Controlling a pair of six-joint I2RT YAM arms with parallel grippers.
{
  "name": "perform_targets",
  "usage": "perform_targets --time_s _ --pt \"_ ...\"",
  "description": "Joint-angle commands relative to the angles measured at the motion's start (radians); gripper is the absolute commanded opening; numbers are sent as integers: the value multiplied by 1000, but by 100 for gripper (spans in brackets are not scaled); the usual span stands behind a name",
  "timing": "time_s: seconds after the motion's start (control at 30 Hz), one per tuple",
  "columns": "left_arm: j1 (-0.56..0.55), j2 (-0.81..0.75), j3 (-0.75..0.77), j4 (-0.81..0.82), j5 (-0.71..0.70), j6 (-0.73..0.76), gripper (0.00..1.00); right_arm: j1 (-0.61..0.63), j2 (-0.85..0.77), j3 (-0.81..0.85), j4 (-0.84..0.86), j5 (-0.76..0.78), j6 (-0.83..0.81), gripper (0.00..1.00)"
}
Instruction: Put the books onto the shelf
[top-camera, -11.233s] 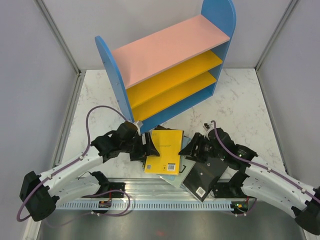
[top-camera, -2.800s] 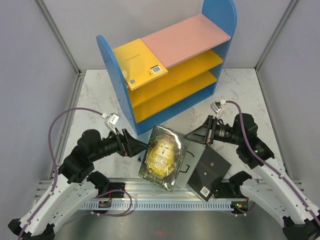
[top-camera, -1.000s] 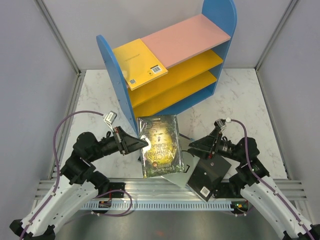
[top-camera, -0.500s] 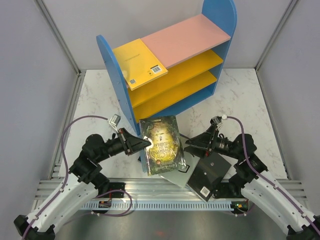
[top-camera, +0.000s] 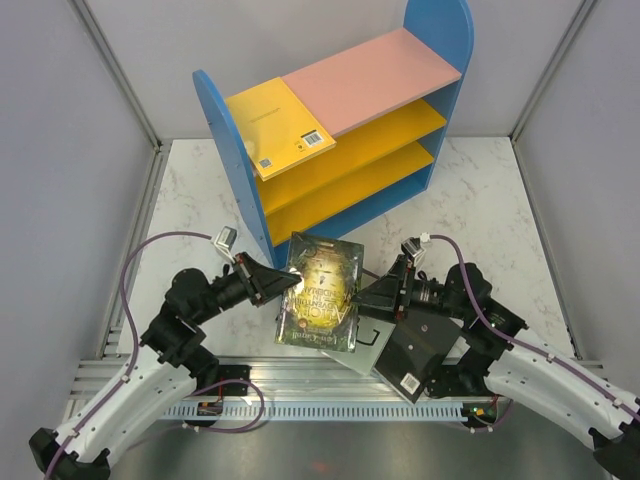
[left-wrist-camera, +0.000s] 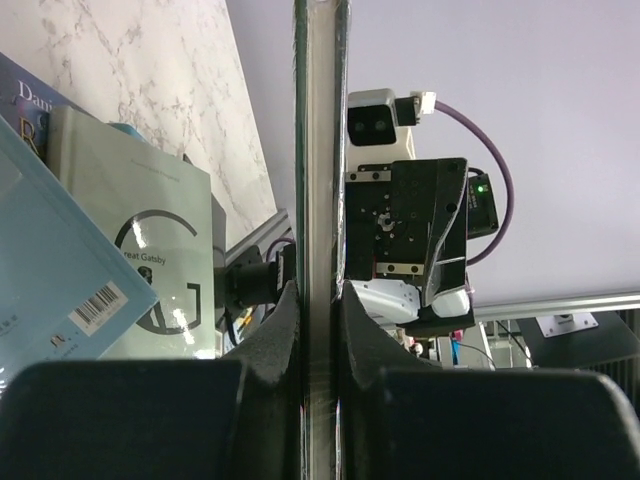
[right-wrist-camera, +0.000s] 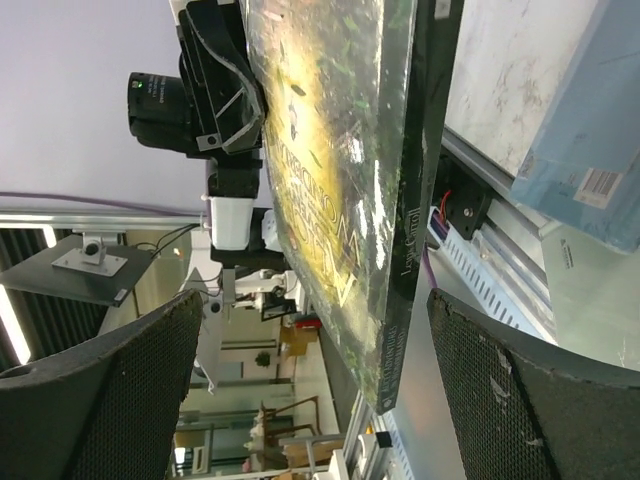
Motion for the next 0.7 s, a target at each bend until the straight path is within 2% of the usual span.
perform_targets --time_s 0.0,0.07,0.23,0.37,0.4,0.5,0.6,0.67 --pt "-6 -28 134 20 -10 -1 2 5 -15 88 -114 51 -107 96" --pt "-6 -38 151 -42 -23 11 2 5 -25 97 -159 63 -119 96" --pt "-6 -71 135 -54 -61 -11 2 7 -22 57 -128 51 -86 96" --pt "-6 -76 102 -24 -87 -56 2 7 -23 4 13 50 -9 96" --pt "-6 -70 80 40 -81 -77 2 7 -22 -4 81 54 11 95" --pt "-6 -36 62 68 -70 -99 2 28 -2 -32 264 79 103 93" --pt "-6 -32 43 87 -131 -126 2 65 49 -4 326 96 117 88" --pt "-6 -29 40 87 -159 -140 2 93 92 26 350 103 108 82"
